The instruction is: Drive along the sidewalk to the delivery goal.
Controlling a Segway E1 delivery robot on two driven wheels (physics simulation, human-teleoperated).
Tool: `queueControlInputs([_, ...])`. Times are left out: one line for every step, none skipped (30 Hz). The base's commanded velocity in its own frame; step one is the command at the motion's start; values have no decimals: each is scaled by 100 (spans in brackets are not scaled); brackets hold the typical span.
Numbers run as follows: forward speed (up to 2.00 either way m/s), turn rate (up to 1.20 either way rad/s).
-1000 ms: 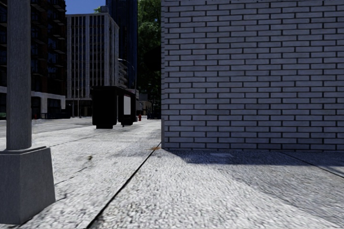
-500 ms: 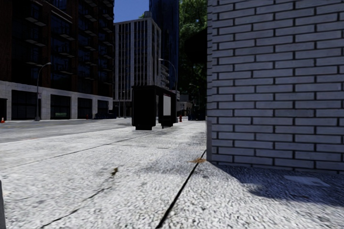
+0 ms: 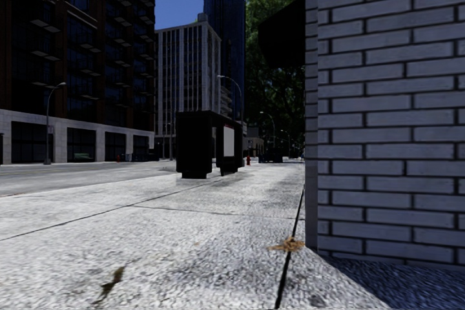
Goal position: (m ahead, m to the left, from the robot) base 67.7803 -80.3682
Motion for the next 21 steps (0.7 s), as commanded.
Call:
queueControlInputs([200, 35])
queueControlInputs([200, 35])
queueControlInputs([200, 21])
queueControlInputs([200, 9])
queueControlInputs([200, 0])
queueControlInputs([200, 0])
queueControlInputs([200, 0])
queueControlInputs([200, 0])
queueControlInputs([200, 0])
queueControlInputs([200, 0])
queueControlInputs([200, 0])
queueControlInputs([200, 0])
queueControlInputs([200, 0])
queueControlInputs([200, 0])
queueControlInputs([200, 0])
queueControlInputs([200, 0])
queueControlInputs([200, 0])
queueControlInputs([200, -4])
queueControlInputs([200, -4])
queueControlInputs([200, -22])
queueControlInputs([200, -31])
